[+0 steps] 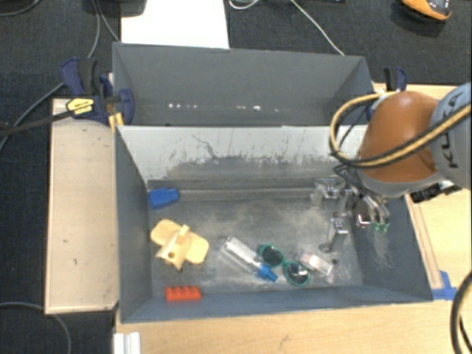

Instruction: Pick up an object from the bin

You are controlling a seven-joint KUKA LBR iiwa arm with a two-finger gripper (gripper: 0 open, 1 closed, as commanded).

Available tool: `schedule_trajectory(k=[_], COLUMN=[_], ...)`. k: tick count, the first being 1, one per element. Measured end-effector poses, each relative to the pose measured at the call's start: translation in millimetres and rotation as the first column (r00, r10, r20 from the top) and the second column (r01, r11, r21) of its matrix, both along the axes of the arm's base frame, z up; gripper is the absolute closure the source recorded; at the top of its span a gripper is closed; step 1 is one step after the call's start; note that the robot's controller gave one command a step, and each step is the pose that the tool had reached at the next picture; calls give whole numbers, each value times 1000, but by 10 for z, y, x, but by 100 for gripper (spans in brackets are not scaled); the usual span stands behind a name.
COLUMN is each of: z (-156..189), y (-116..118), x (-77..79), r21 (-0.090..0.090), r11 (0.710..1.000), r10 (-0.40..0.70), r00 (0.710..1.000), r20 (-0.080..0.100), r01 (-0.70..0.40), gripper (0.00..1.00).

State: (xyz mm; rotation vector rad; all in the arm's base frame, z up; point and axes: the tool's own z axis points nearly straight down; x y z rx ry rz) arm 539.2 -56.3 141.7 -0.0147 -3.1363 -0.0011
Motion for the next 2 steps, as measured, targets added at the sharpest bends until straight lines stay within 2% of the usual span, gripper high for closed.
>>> schedule_trajectory(k=[1,2], z=[43,-670], y=[1,147], x=[20,-506], r21=[-1,3], r11=[1000,999], r10=[2,42], r00=[1000,999], r20=[8,-7], r01=[-2,-42], gripper=[0,0])
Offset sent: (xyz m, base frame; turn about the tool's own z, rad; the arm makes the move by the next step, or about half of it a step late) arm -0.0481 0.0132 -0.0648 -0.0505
